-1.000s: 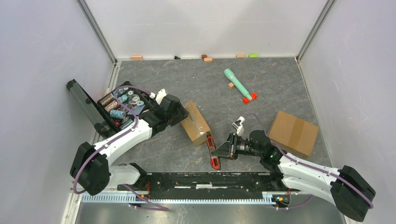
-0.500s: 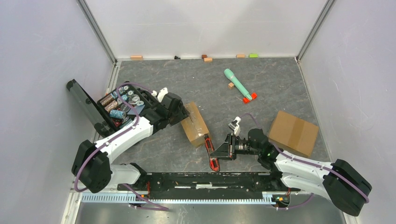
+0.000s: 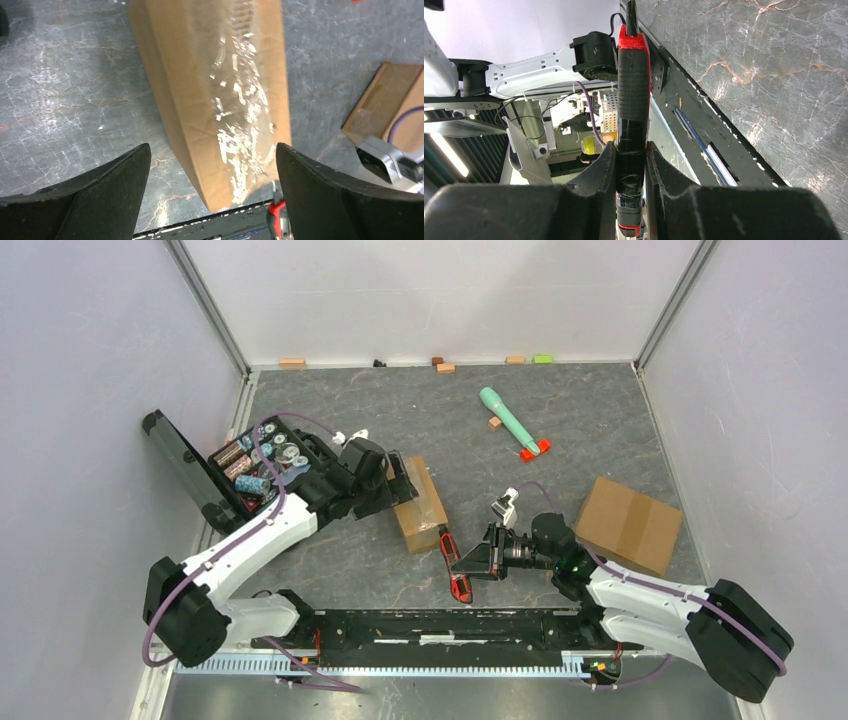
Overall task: Unpack the express box
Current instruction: Cut the express box at the center of the board.
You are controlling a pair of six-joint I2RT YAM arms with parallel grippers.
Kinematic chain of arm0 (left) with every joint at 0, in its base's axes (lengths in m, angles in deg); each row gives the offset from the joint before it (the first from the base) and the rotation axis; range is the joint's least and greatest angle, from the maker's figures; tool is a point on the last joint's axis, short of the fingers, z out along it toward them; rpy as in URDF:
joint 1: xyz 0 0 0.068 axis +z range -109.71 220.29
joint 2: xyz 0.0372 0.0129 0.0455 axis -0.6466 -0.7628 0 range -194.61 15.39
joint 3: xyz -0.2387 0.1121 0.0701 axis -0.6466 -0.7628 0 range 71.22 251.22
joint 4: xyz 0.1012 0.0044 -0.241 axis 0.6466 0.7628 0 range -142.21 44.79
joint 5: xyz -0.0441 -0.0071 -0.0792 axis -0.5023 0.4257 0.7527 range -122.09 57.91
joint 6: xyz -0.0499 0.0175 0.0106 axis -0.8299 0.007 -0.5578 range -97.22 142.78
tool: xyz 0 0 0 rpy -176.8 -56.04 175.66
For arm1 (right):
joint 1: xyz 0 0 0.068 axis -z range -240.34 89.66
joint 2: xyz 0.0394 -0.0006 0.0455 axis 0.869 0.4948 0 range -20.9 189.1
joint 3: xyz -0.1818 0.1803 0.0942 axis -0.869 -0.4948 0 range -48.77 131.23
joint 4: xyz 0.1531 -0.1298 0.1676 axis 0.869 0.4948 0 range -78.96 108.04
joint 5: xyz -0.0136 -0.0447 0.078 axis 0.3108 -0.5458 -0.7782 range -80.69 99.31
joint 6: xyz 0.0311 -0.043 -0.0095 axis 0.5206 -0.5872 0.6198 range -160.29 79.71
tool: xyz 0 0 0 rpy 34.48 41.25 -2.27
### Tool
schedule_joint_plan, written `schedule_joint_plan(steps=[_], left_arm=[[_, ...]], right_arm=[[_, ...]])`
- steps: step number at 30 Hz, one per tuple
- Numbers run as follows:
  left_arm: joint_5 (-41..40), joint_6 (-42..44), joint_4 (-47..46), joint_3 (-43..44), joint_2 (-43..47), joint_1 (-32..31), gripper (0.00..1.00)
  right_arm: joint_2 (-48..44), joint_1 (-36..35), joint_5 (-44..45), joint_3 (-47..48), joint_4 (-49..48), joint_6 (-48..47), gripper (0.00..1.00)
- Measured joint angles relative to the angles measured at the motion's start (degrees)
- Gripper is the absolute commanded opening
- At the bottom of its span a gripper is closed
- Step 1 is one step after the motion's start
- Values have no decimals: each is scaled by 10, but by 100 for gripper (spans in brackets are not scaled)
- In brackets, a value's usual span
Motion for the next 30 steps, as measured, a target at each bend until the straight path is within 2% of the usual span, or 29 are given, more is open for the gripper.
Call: schedule_joint_plan(steps=[8, 14, 30], left_arm=[[-33, 4, 61, 63, -26, -118, 100], [-82, -25, 108, 81, -76, -176, 100], [-134, -92, 135, 119, -122, -204, 100]], right_arm=[[5, 0, 0, 0, 0, -8, 0], [5, 0, -1, 0, 0, -13, 0], [11, 1, 0, 0, -7, -6, 0]])
